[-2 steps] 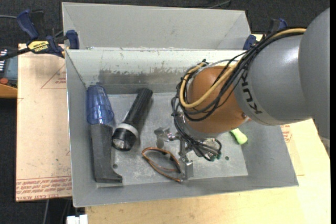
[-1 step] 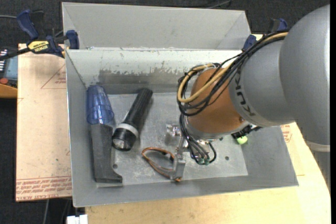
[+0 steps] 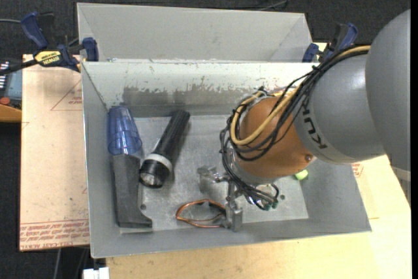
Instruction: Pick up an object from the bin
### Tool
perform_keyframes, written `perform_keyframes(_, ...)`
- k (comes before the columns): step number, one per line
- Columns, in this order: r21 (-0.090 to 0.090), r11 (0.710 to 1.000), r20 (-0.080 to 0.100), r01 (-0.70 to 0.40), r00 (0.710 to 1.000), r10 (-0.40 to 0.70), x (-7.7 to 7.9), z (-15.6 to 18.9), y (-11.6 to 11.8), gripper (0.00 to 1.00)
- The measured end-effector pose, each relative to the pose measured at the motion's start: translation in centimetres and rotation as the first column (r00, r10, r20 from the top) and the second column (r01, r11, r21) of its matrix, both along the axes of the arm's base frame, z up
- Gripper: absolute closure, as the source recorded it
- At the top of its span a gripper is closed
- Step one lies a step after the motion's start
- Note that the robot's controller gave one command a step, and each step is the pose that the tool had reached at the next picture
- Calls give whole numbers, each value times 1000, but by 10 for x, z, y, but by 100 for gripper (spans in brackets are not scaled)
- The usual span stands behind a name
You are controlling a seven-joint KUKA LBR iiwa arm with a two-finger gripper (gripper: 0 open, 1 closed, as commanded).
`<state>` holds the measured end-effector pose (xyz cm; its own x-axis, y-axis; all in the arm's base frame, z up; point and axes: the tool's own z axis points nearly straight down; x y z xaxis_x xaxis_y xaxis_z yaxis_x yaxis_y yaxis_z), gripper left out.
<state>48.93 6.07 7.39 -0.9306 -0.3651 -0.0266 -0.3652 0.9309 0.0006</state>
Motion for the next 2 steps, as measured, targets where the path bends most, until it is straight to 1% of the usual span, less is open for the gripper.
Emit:
perform_keyframes(1,-3,904,-20,428,904,-427,21,-3,-4,100)
perform_keyframes(2,-3,904,-20,428,904,-427,21,-3,-4,100)
